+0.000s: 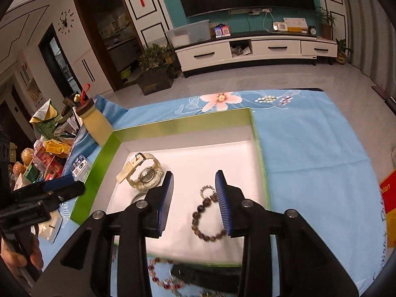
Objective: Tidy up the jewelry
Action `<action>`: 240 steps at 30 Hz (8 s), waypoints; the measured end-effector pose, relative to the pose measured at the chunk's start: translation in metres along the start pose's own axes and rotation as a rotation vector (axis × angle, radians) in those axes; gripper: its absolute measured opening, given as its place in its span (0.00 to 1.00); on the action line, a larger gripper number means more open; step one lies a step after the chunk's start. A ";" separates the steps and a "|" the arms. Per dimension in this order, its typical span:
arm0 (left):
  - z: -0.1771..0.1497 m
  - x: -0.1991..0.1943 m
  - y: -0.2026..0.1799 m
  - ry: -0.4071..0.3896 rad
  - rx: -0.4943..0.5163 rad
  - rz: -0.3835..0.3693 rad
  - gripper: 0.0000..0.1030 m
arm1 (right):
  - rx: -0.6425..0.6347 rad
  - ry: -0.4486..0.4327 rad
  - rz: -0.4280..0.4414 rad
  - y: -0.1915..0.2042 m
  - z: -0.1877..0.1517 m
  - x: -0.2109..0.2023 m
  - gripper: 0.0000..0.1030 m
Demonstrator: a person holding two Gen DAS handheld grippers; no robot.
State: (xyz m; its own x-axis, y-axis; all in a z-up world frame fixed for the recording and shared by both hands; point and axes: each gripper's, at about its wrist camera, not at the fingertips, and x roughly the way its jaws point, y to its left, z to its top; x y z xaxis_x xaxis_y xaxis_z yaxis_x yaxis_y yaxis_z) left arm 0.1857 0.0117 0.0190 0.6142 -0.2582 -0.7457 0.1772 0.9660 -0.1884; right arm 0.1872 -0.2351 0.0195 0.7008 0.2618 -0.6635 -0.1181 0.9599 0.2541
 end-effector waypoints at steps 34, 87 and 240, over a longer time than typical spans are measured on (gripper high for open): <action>-0.146 -0.068 0.015 0.021 0.013 0.023 0.98 | -0.021 0.162 -0.050 0.014 -0.147 -0.079 0.48; -0.126 0.013 -0.010 0.125 0.091 -0.167 0.75 | -0.070 0.107 -0.071 0.011 -0.127 -0.009 0.13; 0.046 0.077 -0.060 0.062 0.032 -0.396 0.07 | 0.197 -0.026 0.217 -0.047 0.023 0.022 0.07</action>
State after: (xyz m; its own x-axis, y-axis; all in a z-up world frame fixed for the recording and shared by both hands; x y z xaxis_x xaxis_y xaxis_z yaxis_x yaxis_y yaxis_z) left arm 0.2582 -0.0665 0.0025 0.4460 -0.6080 -0.6568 0.4153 0.7907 -0.4499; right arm 0.2245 -0.2770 0.0092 0.6923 0.4535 -0.5612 -0.1302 0.8435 0.5210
